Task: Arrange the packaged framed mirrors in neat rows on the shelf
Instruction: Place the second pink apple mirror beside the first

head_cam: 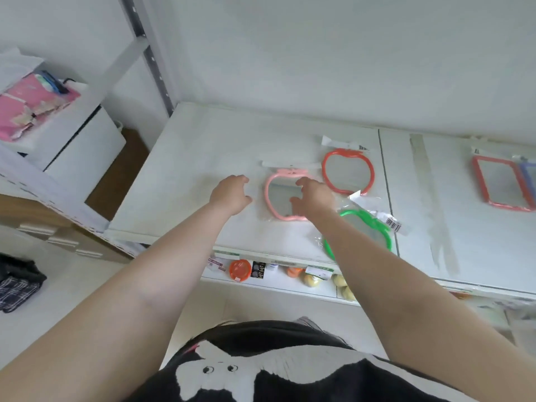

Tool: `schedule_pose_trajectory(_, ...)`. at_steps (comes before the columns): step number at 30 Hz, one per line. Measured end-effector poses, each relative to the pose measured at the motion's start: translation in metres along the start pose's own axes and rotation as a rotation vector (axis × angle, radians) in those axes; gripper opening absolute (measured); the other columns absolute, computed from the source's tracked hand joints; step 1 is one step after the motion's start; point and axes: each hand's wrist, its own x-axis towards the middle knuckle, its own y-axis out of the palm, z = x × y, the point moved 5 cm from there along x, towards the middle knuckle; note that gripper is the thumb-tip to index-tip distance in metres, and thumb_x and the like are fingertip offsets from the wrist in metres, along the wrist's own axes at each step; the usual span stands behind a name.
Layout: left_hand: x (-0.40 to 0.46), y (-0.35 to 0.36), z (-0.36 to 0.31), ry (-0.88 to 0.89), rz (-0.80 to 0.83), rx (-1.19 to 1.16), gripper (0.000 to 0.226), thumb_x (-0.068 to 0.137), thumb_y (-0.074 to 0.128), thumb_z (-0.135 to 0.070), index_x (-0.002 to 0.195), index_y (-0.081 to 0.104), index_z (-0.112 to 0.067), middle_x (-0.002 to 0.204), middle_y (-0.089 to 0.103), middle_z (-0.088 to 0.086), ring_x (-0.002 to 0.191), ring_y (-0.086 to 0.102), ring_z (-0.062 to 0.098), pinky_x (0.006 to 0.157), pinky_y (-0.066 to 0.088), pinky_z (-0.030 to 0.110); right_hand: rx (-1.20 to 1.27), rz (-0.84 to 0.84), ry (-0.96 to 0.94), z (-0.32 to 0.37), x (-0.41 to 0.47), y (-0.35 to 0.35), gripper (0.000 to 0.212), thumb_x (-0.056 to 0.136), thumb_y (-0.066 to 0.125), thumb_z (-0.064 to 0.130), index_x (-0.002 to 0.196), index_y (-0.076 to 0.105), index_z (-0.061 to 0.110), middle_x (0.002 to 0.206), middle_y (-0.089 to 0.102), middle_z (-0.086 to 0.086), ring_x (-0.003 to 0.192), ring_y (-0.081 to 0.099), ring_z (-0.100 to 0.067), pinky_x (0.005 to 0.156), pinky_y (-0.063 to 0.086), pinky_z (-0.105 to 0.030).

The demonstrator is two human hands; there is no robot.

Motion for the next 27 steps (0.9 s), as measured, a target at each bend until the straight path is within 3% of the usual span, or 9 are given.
schedule_pose_trajectory(6, 0.011, 0.008, -0.007, 0.121, 0.113, 0.025, 0.056, 0.087, 0.06, -0.018, 0.14, 0.042, -0.011, 0.14, 0.048, 0.011, 0.128, 0.046, 0.029, 0.103, 0.041, 0.036, 0.055, -0.081, 0.184, -0.01, -0.027, 0.003, 0.049, 0.085, 0.064, 0.024, 0.132, 0.051, 0.019, 0.126, 0.059, -0.007, 0.121, 0.05, -0.027, 0.09, 0.047, -0.037)
schedule_pose_trajectory(11, 0.006, 0.03, -0.023, 0.18, 0.197, -0.032, 0.045, 0.084, 0.062, -0.018, 0.127, 0.051, -0.009, 0.122, 0.055, 0.019, 0.109, 0.056, 0.035, 0.078, 0.042, 0.031, 0.019, -0.111, 0.264, -0.031, -0.035, -0.001, 0.046, 0.089, 0.059, 0.026, 0.133, 0.05, 0.018, 0.13, 0.056, -0.006, 0.125, 0.046, -0.026, 0.089, 0.047, -0.038)
schedule_pose_trajectory(18, 0.002, 0.036, -0.018, 0.122, 0.331, -0.245, 0.056, 0.081, 0.067, -0.014, 0.134, 0.047, -0.013, 0.131, 0.056, 0.011, 0.121, 0.052, 0.028, 0.087, 0.038, 0.027, -0.024, -0.038, 0.3, -0.031, -0.011, 0.004, 0.05, 0.09, 0.06, 0.028, 0.135, 0.044, 0.015, 0.123, 0.063, -0.009, 0.123, 0.05, -0.029, 0.088, 0.048, -0.038)
schedule_pose_trajectory(20, 0.002, 0.037, -0.018, 0.077, 0.396, -0.393, 0.046, 0.082, 0.065, -0.013, 0.125, 0.051, -0.019, 0.125, 0.059, 0.003, 0.118, 0.055, 0.023, 0.089, 0.042, 0.028, -0.03, -0.028, 0.309, -0.031, -0.008, 0.006, 0.05, 0.089, 0.061, 0.029, 0.134, 0.045, 0.014, 0.124, 0.062, -0.009, 0.123, 0.049, -0.029, 0.09, 0.048, -0.038)
schedule_pose_trajectory(23, 0.009, 0.041, -0.019, 0.001, 0.328, -0.53, 0.039, 0.084, 0.061, -0.007, 0.121, 0.052, -0.012, 0.122, 0.062, 0.009, 0.114, 0.059, 0.025, 0.1, 0.048, 0.042, -0.002, -0.04, 0.297, -0.03, -0.002, 0.009, 0.052, 0.087, 0.065, 0.027, 0.132, 0.045, 0.013, 0.124, 0.061, -0.01, 0.121, 0.048, -0.03, 0.088, 0.046, -0.037)
schedule_pose_trajectory(27, 0.019, 0.044, -0.007, -0.183, 0.152, -0.648, 0.015, 0.089, 0.055, -0.004, 0.103, 0.052, -0.008, 0.104, 0.059, 0.013, 0.091, 0.061, 0.027, 0.087, 0.054, 0.041, 0.062, -0.082, 0.259, -0.021, 0.0, 0.017, 0.039, 0.093, 0.05, 0.023, 0.131, 0.048, 0.013, 0.124, 0.057, -0.012, 0.12, 0.047, -0.031, 0.09, 0.045, -0.039)
